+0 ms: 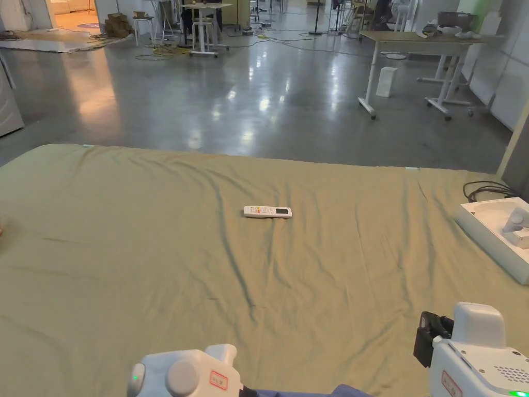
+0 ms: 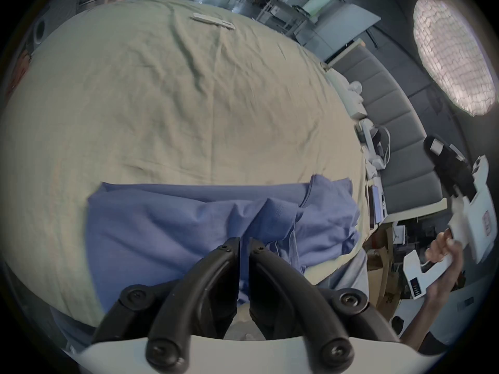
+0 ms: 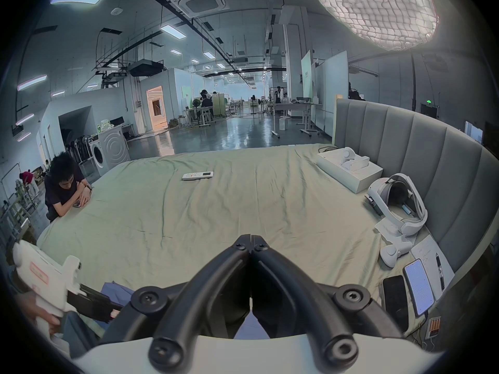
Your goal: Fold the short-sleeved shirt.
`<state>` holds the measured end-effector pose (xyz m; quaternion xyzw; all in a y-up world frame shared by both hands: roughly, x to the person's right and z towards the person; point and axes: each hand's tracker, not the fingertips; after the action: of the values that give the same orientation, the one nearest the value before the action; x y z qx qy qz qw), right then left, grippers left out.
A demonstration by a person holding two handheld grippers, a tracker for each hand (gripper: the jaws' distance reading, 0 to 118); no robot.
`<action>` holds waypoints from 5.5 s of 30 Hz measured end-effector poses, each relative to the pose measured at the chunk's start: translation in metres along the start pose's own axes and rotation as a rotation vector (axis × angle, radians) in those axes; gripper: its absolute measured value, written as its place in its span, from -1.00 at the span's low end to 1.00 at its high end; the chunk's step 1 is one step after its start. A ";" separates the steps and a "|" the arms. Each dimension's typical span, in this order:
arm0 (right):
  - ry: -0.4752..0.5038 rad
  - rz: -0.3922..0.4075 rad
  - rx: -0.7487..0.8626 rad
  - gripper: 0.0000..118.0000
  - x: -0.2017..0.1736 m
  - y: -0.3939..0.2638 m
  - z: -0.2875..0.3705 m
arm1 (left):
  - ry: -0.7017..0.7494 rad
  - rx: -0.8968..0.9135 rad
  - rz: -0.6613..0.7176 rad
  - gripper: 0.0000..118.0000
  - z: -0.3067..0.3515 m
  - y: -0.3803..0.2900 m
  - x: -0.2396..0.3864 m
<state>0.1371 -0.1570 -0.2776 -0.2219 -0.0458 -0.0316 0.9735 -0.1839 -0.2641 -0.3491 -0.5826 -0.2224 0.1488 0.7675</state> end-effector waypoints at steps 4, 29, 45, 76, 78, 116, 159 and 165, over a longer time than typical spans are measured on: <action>-0.001 0.004 -0.006 -1.00 0.001 -0.002 -0.001 | -0.088 -0.023 0.006 -0.87 -0.021 -0.004 0.014; 0.004 0.019 -0.019 -1.00 0.003 0.001 0.001 | -0.100 0.143 0.024 -0.85 -0.004 0.026 0.017; 0.017 0.028 0.081 -1.00 -0.012 0.009 0.002 | -0.092 0.199 0.148 -0.12 0.081 -0.015 -0.161; -0.008 0.068 0.065 -1.00 -0.020 0.013 0.010 | -0.366 0.127 0.214 -0.81 0.026 -0.027 -0.169; -0.007 0.069 0.065 -1.00 -0.020 0.013 0.010 | -0.355 0.133 0.207 -0.81 0.038 -0.024 -0.163; 0.025 0.021 0.040 -1.00 -0.009 0.001 0.003 | 0.040 0.142 -0.048 -0.81 0.109 0.001 0.026; -0.016 -0.010 0.004 -1.00 0.014 -0.009 0.010 | -0.160 0.010 -0.028 -0.82 -0.051 0.012 0.085; -0.022 -0.016 0.003 -1.00 0.018 -0.008 0.012 | -0.111 -0.031 -0.005 -0.94 -0.091 0.006 0.082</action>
<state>0.1537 -0.1600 -0.2614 -0.2202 -0.0582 -0.0371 0.9730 -0.0667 -0.2982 -0.3614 -0.5845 -0.2684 0.1758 0.7452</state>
